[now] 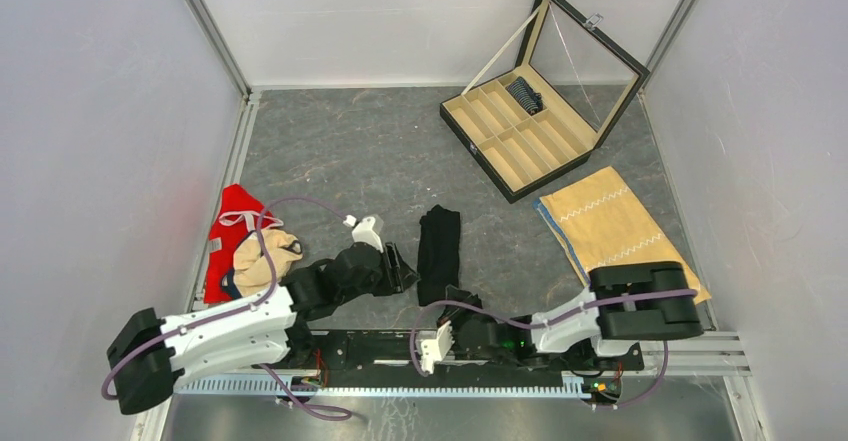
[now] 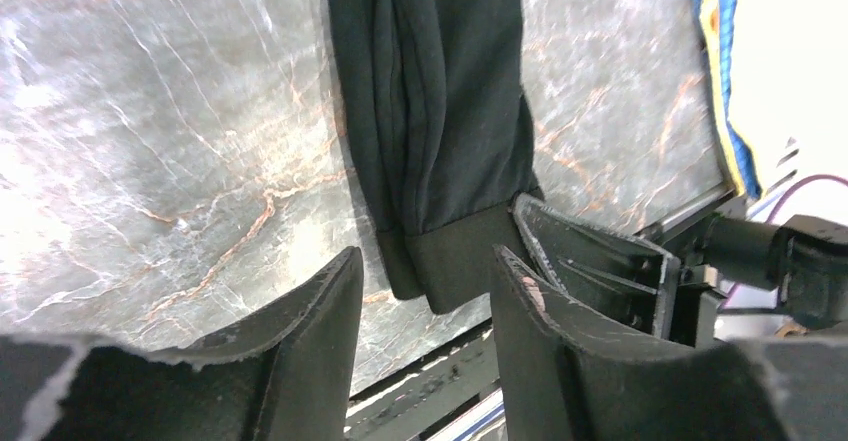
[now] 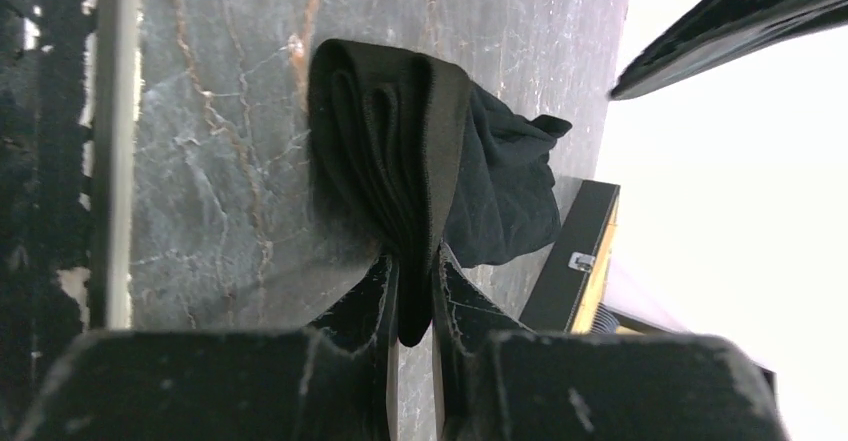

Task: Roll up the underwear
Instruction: Roll the underwear to the center of the board.

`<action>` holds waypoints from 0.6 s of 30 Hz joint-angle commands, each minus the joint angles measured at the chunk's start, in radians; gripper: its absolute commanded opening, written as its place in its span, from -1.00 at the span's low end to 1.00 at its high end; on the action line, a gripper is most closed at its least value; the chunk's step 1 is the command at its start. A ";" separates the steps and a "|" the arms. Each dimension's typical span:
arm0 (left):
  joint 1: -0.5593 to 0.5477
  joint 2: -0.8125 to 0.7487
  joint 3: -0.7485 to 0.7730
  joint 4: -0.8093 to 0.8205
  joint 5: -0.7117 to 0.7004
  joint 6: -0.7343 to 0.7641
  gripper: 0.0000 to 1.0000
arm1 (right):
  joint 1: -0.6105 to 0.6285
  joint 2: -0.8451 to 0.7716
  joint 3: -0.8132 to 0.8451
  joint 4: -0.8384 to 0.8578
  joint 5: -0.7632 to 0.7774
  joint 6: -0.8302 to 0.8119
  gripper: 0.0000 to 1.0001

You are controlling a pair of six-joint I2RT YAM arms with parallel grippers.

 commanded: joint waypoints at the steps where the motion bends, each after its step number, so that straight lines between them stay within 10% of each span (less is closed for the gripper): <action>1: -0.002 -0.090 0.086 -0.141 -0.148 0.038 0.14 | -0.043 -0.139 -0.012 -0.117 -0.180 0.122 -1.00; 18: -0.001 -0.148 0.074 -0.099 -0.150 0.120 0.12 | -0.304 -0.306 0.165 -0.552 -0.757 0.452 -1.00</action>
